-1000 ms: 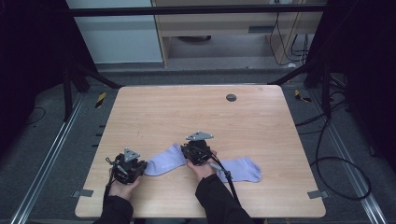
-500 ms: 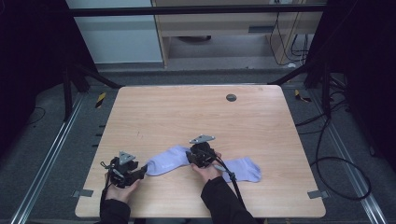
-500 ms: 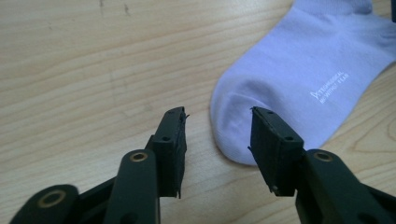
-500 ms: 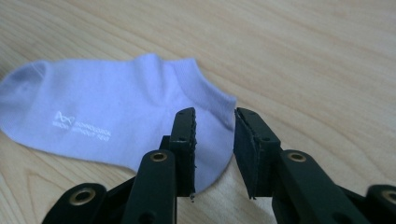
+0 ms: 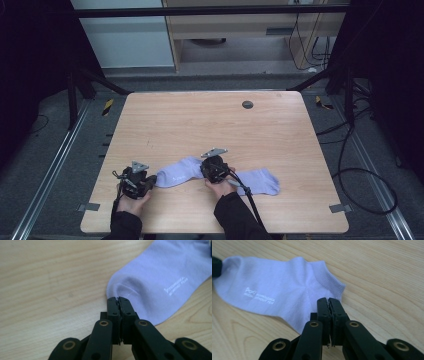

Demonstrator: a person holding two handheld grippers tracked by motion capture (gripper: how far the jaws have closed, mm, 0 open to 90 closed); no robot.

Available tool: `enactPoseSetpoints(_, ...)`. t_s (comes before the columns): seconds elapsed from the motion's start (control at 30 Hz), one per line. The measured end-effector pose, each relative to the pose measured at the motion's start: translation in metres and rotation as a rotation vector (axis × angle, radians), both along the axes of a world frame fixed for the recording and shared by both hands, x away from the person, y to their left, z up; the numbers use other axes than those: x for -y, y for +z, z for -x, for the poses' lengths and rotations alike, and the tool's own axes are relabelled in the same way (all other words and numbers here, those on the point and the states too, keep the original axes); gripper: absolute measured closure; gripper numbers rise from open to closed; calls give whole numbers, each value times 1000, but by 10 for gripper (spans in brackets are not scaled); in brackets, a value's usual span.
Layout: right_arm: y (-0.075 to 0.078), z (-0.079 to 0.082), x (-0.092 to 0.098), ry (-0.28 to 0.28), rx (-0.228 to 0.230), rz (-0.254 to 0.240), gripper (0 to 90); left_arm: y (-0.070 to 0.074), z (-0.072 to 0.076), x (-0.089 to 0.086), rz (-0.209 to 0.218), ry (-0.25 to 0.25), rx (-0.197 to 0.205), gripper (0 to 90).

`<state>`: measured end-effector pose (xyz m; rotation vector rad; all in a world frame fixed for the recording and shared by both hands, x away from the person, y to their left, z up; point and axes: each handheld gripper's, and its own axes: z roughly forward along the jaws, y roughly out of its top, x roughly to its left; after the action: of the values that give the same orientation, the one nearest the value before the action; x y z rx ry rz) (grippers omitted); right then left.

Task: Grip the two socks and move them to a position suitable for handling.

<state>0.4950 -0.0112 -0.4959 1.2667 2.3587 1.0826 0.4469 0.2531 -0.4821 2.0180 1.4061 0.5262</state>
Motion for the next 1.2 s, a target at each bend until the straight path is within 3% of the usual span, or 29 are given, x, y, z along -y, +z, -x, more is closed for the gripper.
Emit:
enactPoseSetpoints(0.07,1,3,-1,11,5,-12,883,3,-2,-4,-7,21,27,878)
enactPoseSetpoints(0.33,-4,13,-7,36,1,-19,834,-3,-9,-13,-30,38,33,857)
enactPoseSetpoints(0.37,-4,14,-6,32,5,-24,784,-3,-9,-13,-28,39,37,793)
enactPoseSetpoints(0.43,-3,15,-4,29,5,-34,757,-2,-8,-14,-18,40,48,765)
enactPoseSetpoints(0.53,4,16,7,19,14,-72,714,4,-4,-16,23,43,82,645)
enactPoseSetpoints(0.77,22,20,37,3,35,-115,645,15,6,-10,67,16,126,525)
enactPoseSetpoints(0.87,30,23,63,-7,39,-109,621,21,8,0,98,-25,122,482)
enactPoseSetpoints(0.93,31,24,68,-14,38,-106,614,22,9,4,104,-43,120,469)
enactPoseSetpoints(1.1,36,29,116,-84,55,-90,584,29,14,28,97,-116,127,449)
enactPoseSetpoints(1.17,37,30,122,-93,54,-91,583,31,15,33,98,-128,124,446)
enactPoseSetpoints(1.2,38,34,140,-111,58,-80,582,33,15,39,100,-143,124,442)
